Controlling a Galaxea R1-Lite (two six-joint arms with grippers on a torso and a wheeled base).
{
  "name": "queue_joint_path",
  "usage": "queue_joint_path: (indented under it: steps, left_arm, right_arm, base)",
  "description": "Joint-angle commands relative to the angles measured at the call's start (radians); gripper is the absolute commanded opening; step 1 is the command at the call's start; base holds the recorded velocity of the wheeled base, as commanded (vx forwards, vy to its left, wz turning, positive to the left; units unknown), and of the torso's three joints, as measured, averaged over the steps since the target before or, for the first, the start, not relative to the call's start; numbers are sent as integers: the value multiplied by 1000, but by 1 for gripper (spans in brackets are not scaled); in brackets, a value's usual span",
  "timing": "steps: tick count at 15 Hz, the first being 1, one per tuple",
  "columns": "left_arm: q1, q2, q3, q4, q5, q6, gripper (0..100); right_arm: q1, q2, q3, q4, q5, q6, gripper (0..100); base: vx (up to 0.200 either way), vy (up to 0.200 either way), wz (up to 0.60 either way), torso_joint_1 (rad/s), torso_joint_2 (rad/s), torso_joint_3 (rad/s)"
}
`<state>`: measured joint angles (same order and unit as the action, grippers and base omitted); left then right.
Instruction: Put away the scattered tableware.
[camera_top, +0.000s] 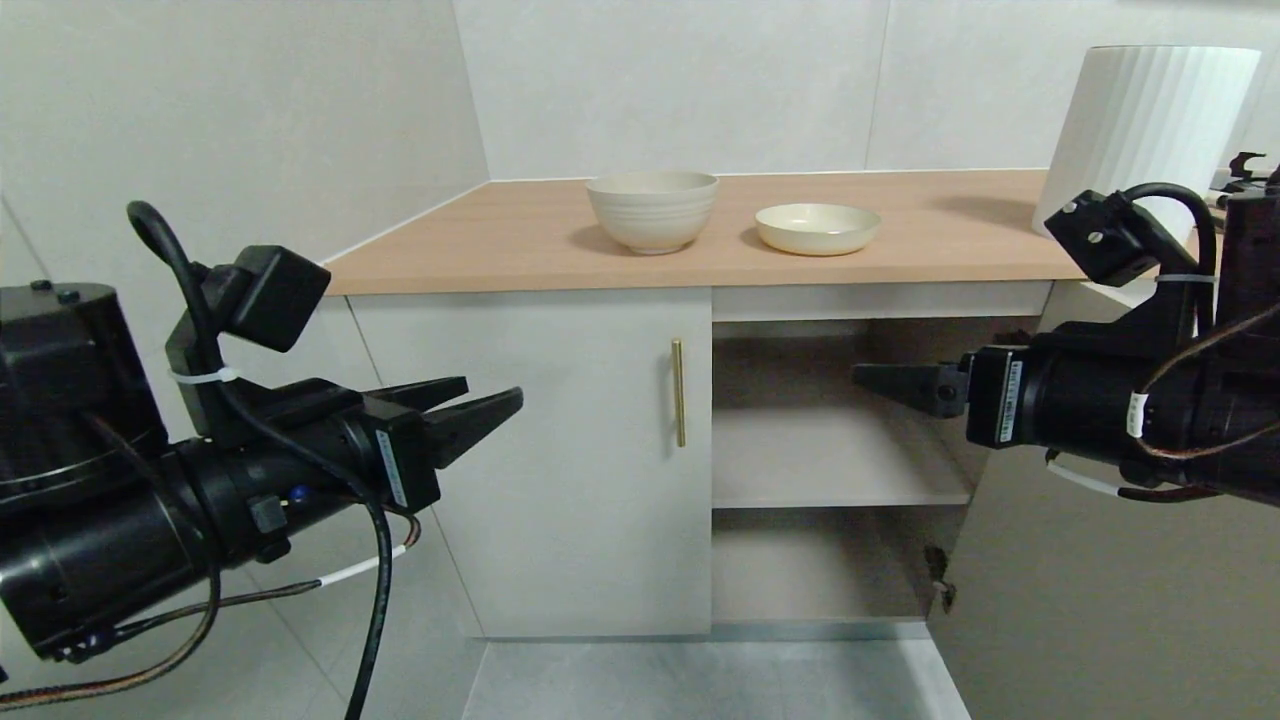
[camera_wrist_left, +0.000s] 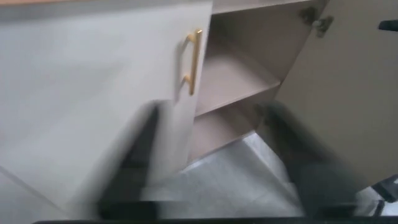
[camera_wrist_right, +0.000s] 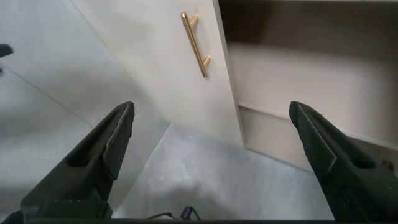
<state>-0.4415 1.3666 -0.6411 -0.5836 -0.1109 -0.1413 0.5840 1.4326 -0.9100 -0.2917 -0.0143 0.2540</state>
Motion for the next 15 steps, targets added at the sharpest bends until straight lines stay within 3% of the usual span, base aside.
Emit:
queue_joint_path:
  steps: [1,7,9,15]
  left_arm:
    - [-10,9,-14,-5,0,-1,100]
    - [-31,9,-22,-2,5,9,100]
    - [-34,9,-19,4,7,26,100]
    - [-34,8,-22,19,7,28,100]
  right_arm:
    - [2,-29,0,0,-3,1,100]
    - [3,-70,-27,112,-4,2,100]
    - [2,-80,-29,118,-4,4,100]
    - [7,-112,-29,146,-3,2,100]
  base:
    - [0,0,0,0,0,0]
    - [0,0,0,0,0,0]
    - [0,0,0,0,0,0]
    - [200,0,0,3,2,1]
